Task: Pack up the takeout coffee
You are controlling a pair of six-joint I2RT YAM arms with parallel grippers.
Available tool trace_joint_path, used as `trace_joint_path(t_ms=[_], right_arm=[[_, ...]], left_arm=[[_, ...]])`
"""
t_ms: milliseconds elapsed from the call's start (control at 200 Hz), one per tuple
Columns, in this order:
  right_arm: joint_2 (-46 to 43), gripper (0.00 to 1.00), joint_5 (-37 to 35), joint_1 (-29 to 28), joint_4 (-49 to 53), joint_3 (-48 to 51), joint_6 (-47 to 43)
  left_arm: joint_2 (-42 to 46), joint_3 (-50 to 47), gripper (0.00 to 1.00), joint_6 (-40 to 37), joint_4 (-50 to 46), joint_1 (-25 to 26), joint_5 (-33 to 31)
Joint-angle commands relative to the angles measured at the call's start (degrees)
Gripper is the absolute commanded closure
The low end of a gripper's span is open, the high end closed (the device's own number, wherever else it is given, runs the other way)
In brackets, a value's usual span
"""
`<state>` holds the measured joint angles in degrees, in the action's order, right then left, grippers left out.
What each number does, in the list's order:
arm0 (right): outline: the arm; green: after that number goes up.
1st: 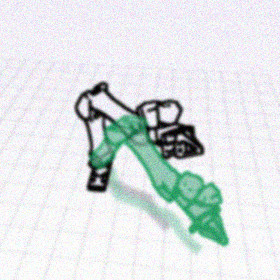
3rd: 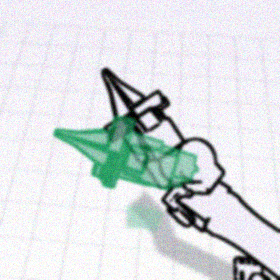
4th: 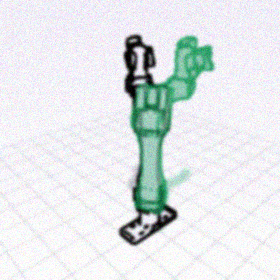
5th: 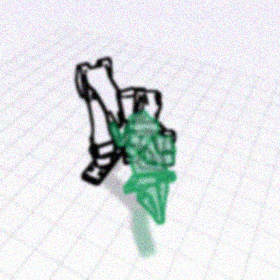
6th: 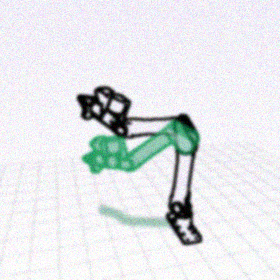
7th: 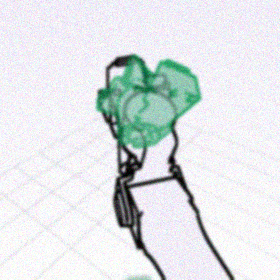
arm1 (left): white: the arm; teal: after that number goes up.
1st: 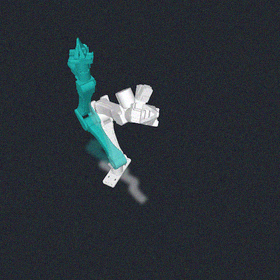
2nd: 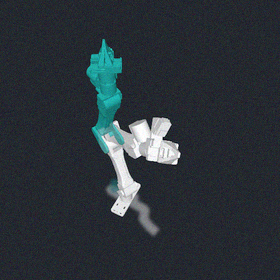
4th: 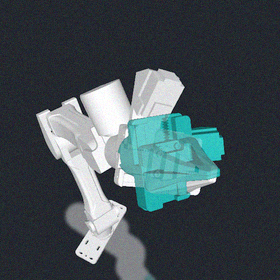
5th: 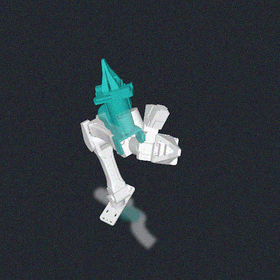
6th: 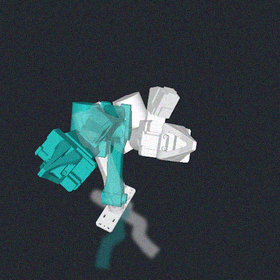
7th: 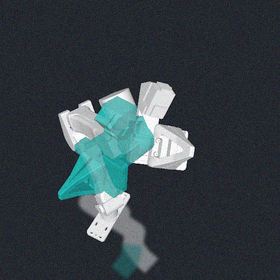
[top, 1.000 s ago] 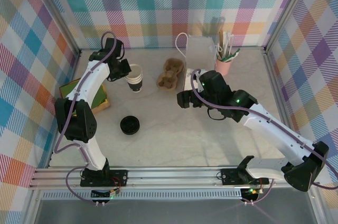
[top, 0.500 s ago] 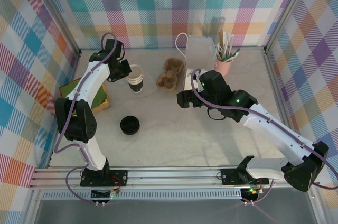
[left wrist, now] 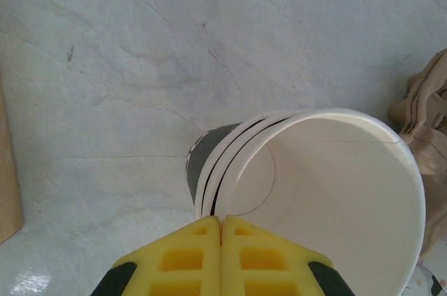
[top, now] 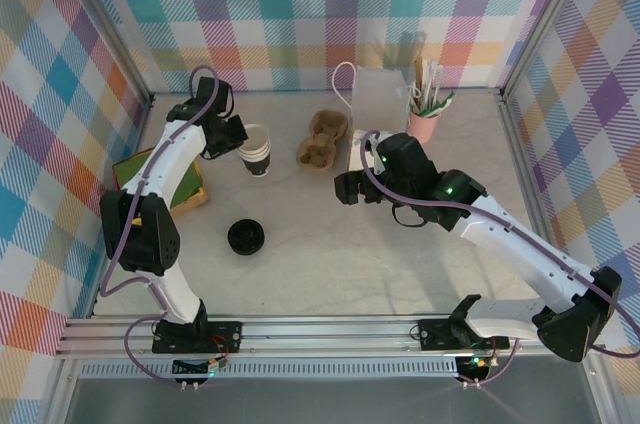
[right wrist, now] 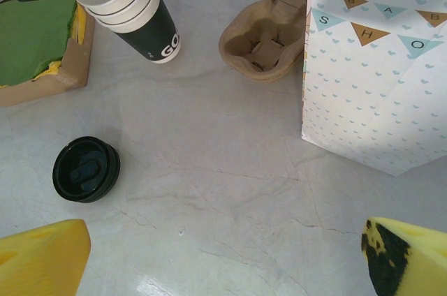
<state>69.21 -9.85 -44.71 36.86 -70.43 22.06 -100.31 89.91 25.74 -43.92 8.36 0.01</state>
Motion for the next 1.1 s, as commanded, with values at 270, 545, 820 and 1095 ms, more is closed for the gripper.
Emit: trace_joint_path(t_ms=[270,545,820,1095], right_arm=[[-0.17,0.01,0.05,-0.47,-1.55,0.13,0.76],[0.75,0.01,1.90,-0.55,-2.48,-0.22,1.49],[5.30,0.01,10.53,-3.45,-12.06,-1.03,4.54],[20.14,0.22,11.56,-8.55,-18.98,-9.31,8.33]], left_arm=[[3.61,0.49,1.00,1.51,-0.21,-0.59,1.97],[2.92,-5.29,1.00,1.81,1.94,-0.63,1.98],[4.65,-4.83,1.00,1.59,1.21,-0.63,1.99],[5.64,-7.88,1.00,1.74,2.30,-0.61,2.48]])
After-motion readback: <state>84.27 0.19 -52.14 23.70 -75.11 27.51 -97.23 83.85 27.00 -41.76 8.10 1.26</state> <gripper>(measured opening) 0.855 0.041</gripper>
